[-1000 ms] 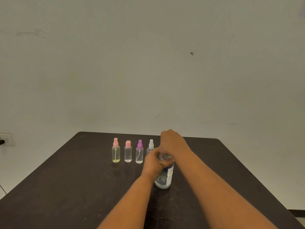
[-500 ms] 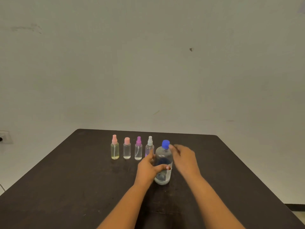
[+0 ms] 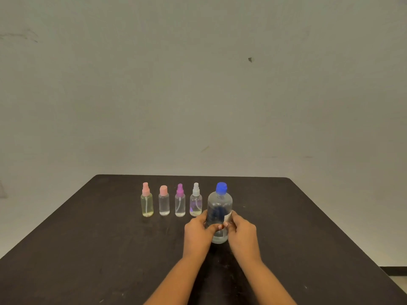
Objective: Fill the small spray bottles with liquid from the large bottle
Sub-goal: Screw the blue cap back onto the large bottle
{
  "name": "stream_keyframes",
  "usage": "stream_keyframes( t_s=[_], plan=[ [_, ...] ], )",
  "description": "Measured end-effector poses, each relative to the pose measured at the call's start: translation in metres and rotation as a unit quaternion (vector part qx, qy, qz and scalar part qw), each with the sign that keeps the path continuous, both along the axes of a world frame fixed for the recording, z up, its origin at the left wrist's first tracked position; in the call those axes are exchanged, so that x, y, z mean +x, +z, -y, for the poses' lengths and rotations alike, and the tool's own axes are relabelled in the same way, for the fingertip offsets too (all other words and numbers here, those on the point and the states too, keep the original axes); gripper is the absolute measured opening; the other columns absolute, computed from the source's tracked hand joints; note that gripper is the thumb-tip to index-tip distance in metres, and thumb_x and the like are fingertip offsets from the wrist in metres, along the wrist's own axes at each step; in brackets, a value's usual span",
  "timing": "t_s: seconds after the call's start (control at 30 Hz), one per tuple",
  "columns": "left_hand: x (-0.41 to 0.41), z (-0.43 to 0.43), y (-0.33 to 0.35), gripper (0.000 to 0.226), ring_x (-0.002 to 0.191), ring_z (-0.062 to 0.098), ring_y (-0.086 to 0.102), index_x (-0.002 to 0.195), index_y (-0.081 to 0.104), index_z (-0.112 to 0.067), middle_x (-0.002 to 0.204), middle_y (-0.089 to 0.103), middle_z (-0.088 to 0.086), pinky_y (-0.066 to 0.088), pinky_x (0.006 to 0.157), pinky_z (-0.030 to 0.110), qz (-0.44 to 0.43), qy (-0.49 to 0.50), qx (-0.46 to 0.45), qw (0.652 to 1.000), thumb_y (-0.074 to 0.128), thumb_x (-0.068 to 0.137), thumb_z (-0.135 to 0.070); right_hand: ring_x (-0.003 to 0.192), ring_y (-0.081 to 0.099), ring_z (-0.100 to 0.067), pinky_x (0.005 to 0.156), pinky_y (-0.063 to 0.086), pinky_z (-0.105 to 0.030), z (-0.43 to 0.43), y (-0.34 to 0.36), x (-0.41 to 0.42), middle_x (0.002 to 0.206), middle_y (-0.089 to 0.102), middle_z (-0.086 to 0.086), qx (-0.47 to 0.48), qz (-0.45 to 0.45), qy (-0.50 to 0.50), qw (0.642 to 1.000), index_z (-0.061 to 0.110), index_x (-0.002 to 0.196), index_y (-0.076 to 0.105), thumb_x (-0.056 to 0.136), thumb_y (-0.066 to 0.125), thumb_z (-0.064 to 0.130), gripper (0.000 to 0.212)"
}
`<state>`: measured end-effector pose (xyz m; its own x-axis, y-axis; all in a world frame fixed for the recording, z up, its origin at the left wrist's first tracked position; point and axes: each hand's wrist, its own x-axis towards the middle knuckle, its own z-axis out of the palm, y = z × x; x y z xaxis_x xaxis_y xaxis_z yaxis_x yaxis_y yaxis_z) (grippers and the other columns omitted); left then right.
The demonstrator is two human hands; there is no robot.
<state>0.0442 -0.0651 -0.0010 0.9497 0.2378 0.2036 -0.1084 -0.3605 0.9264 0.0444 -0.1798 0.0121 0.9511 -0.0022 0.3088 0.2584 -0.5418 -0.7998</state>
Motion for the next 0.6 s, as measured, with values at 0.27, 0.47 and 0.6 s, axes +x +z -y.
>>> stream_keyframes(
  t_s=[0.27,0.47,0.6],
  plan=[
    [0.051,0.015,0.013,0.02,0.094,0.011,0.063,0.106,0.06,-0.014,0.099,0.067,-0.001,0.046,0.078,0.014,-0.024,-0.029,0.021,0.999,0.062,0.086,-0.013,0.075,0.055,-0.01,0.06,0.039,-0.013,0.016,0.013,0.046,0.086,0.061,-0.004,-0.005,-0.032,-0.009,0.999,0.012,0.084,0.055,0.093,0.049,0.008,0.012],
    [0.068,0.023,0.006,0.02,0.097,0.013,0.063,0.104,0.06,-0.016,0.101,0.068,0.001,0.049,0.087,0.022,-0.032,-0.036,0.013,0.999,0.062,0.085,-0.01,0.076,0.058,-0.012,0.062,0.043,-0.016,0.021,0.007,0.064,0.084,0.061,-0.005,-0.014,-0.042,-0.019,0.999,0.01,0.081,0.054,0.094,0.047,0.009,0.015],
    [0.077,0.025,0.003,0.021,0.096,0.013,0.063,0.105,0.06,-0.015,0.1,0.067,-0.001,0.049,0.087,0.022,-0.034,-0.03,0.018,0.999,0.063,0.085,-0.01,0.087,0.062,-0.016,0.077,0.054,-0.029,0.023,0.002,0.075,0.092,0.064,-0.006,-0.014,-0.044,-0.019,0.999,0.008,0.094,0.058,0.094,0.048,0.011,0.011]
  ],
)
